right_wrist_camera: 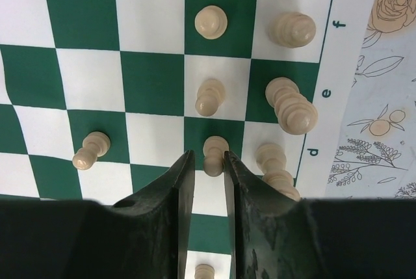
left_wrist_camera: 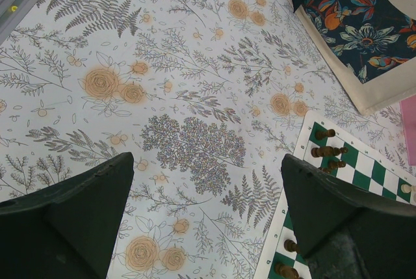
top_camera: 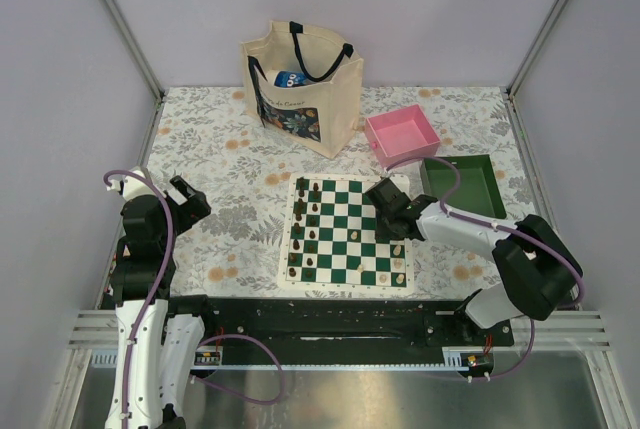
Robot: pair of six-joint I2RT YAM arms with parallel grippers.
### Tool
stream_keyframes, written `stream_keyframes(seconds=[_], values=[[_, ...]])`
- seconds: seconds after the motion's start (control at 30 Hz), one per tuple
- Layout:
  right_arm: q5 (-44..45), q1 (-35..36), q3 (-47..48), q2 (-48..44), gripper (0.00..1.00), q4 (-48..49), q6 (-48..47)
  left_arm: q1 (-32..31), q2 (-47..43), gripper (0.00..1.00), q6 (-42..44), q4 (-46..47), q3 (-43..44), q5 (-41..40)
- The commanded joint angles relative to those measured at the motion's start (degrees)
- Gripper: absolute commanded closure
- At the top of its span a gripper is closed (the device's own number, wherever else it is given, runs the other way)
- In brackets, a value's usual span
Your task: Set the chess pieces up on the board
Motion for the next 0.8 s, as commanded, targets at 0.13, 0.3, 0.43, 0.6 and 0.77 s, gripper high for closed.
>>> stream_keyframes(seconds=[0.13,0.3,0.43,0.6,0.77], values=[[-1.0,-0.4,0.3,-2.9,0.55,-0.1,-1.0,0.3,0.4,0.01,0.1,2.9,0.1,1.2],[-2.5,-0.4,0.8,-8.5,0.49,-0.2,-2.7,0.3,0.2,0.01,0.0,2.9,0.1,1.2],[-6.0,-0.3,1.5,-11.9,0.45,1.6,-5.2,0.4,0.2,0.01,0.0,2.9,0.3,1.3],[-9.2,-0.3,2.1,-10.9,0.44,3.8,-5.9,0.4,0.0,0.01,0.0,2.9,0.2,1.3],[-12.7,-0.3,4.1,-5.6,0.42,4.7,-5.2,0.4,0.0,0.01,0.0,2.9,0.1,1.4]])
